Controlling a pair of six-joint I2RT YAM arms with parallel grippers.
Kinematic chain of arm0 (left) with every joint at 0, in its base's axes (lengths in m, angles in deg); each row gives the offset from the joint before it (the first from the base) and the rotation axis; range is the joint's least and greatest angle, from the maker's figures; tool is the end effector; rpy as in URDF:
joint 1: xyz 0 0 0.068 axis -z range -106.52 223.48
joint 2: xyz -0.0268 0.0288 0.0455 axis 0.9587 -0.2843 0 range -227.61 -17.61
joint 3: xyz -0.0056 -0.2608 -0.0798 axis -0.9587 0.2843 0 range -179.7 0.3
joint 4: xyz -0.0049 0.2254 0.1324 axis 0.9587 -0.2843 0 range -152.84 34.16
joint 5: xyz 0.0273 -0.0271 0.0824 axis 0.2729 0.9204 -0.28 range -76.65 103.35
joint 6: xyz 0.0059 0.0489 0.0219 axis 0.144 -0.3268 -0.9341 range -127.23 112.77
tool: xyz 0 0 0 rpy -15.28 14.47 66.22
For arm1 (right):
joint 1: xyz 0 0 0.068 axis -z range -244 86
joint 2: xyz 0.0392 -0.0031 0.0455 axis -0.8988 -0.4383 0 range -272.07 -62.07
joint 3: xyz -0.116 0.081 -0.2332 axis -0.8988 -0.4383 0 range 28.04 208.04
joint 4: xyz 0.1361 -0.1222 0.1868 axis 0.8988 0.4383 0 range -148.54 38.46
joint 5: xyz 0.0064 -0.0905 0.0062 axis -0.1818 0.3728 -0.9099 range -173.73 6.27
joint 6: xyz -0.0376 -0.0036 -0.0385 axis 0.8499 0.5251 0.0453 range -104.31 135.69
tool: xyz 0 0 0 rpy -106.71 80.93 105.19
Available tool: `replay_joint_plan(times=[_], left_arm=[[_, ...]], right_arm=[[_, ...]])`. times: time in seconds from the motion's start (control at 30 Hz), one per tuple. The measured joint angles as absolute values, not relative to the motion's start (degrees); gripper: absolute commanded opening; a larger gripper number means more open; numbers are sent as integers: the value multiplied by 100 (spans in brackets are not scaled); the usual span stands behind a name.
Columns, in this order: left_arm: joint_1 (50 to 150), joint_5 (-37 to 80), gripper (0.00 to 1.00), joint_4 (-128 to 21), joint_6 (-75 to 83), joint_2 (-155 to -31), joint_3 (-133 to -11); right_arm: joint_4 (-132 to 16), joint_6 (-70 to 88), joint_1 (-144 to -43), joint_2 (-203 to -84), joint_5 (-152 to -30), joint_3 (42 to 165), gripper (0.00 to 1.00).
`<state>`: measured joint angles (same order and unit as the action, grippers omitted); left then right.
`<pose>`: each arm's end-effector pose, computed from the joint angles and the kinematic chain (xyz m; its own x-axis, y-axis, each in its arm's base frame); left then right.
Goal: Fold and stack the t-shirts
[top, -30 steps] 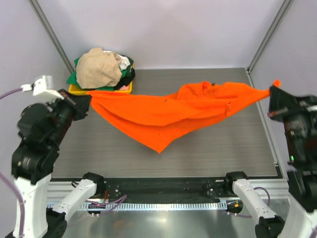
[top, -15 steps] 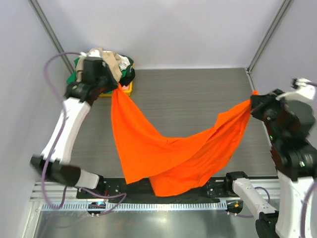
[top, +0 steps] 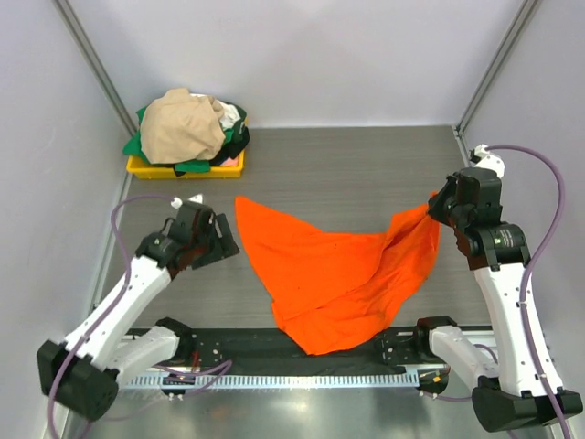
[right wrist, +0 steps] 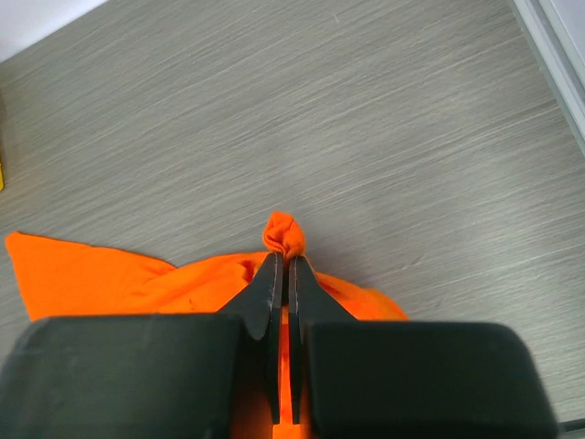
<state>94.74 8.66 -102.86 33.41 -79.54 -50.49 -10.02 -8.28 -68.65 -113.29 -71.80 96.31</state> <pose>0.1927 -0.0718 0.2650 -0.8100 -0.3814 -0.4455 -0.2720 0.9173 -0.2908 0.1642 0.0060 0.3916 -0.4363 0.3632 -0.8232 0.2995 0.9214 0.2478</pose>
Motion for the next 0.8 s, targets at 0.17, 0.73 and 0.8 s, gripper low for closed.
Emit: replay_joint_plan(times=[0.17, 0.73, 0.8], left_arm=[[10733, 897, 71, -9928, 4137, -6800, -4026], [14263, -209, 54, -8988, 4948, -9914, -5125], [14420, -360, 54, -9025, 4913, -10196, -5363]], right_arm=[[-1333, -841, -6865, -11351, -7202, 9157, 1], [-1693, -841, -6865, -11406, -7294, 8665, 1], [-1693, -841, -6865, -11406, -7294, 8659, 1]])
